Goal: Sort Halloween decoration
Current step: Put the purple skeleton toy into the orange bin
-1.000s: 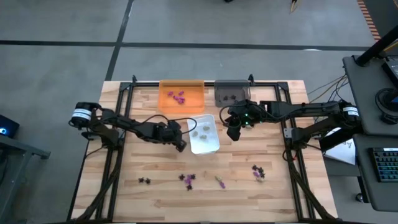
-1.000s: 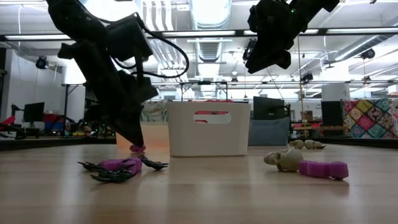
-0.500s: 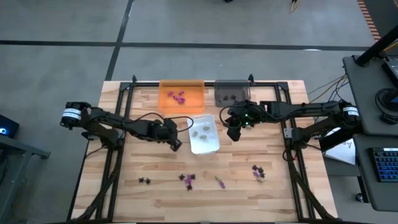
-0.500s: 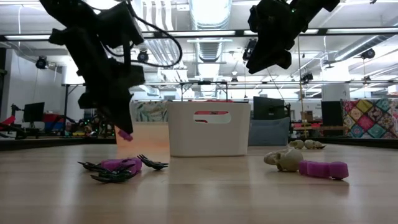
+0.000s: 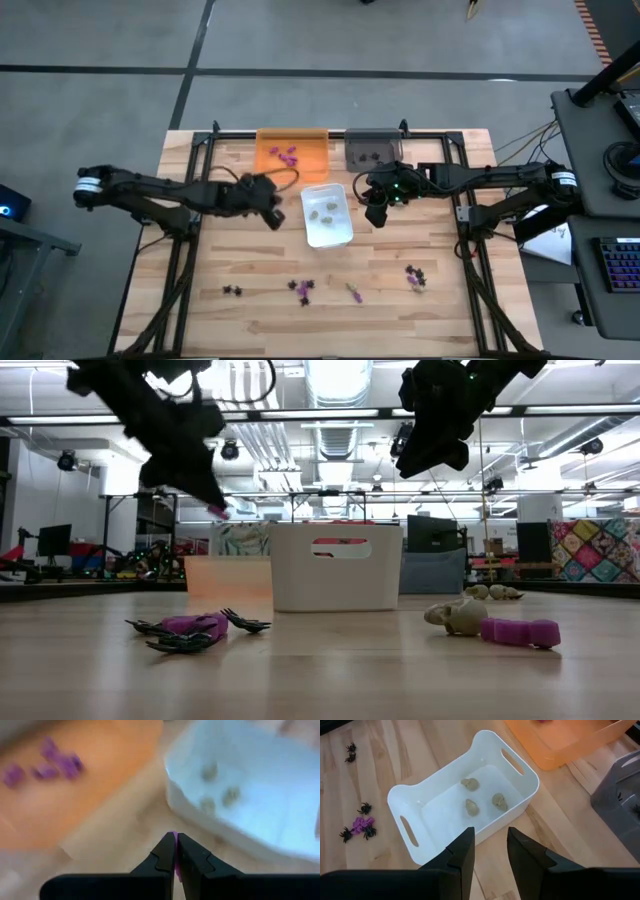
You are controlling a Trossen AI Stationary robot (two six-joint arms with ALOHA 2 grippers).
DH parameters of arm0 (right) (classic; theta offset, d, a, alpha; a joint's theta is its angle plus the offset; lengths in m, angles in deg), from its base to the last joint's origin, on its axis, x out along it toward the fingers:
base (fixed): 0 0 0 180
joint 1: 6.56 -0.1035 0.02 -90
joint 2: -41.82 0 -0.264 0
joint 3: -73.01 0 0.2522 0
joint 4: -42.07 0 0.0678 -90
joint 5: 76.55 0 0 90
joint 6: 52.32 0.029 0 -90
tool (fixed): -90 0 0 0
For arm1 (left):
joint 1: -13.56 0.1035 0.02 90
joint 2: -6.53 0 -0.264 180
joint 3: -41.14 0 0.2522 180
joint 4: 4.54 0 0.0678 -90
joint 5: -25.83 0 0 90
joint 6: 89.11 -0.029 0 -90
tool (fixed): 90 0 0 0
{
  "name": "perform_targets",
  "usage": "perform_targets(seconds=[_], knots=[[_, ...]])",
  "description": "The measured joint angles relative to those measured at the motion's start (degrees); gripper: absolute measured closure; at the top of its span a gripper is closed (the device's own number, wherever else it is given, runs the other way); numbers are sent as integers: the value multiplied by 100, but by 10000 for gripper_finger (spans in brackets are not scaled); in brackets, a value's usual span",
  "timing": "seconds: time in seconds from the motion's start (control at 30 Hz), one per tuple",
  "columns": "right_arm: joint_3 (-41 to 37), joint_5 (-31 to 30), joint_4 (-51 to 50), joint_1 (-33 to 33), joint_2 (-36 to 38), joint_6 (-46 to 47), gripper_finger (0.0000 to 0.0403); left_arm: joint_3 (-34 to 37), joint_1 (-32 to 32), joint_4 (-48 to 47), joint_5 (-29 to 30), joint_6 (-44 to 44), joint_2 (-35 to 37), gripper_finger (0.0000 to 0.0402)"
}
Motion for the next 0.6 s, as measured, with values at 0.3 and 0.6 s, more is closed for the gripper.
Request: perform_targets(seconds=[0.3, 0.6], knots=[[0, -2, 8, 2, 0, -32, 298, -1031, 1286, 22, -181, -1779, -140, 401], [0, -7, 20, 2, 0, -109, 298, -2361, 2403, 16, -555, -3017, -1754, 401]])
